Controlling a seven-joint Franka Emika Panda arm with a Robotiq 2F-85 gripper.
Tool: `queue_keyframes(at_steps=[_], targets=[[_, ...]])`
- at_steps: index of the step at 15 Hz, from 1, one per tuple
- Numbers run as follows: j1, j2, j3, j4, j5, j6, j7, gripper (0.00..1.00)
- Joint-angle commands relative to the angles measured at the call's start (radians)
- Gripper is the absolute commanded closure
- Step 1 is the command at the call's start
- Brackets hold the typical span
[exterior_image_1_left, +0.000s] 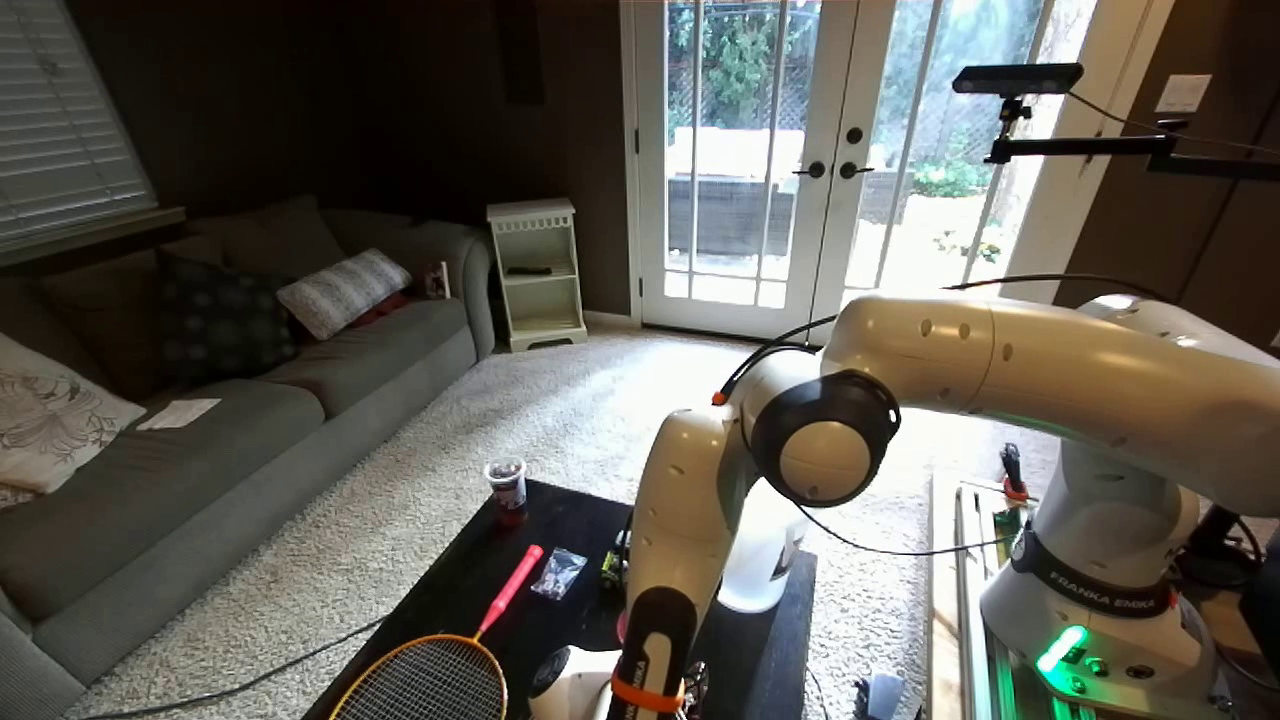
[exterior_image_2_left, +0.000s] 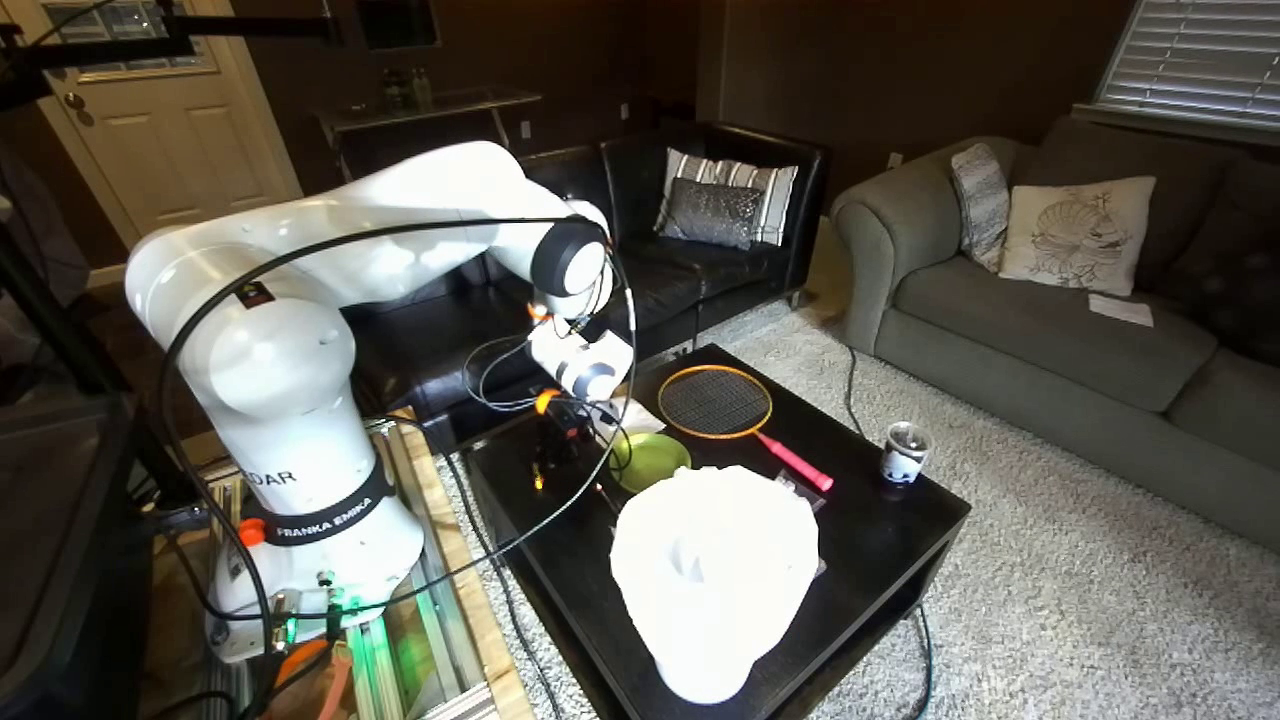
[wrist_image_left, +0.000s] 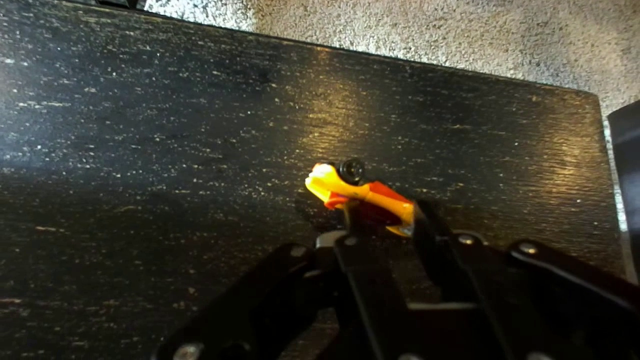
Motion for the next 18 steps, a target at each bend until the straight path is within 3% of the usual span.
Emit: queue_keyframes(at_steps=[1, 5, 7, 18], targets=[[-0.005, -0.029, 0.002, -0.042, 0.025, 0.011, 0.006, 0.37], [-0.009, -0.017, 0.001, -0.036, 0.043, -0.021, 0.032, 0.09], [-0.015, -0.016, 0.004, -0.044, 0.064, -0.020, 0.055, 0.00], [0.040, -0.001, -0.041, -0.031, 0.139, -0.036, 0.282, 0.00]])
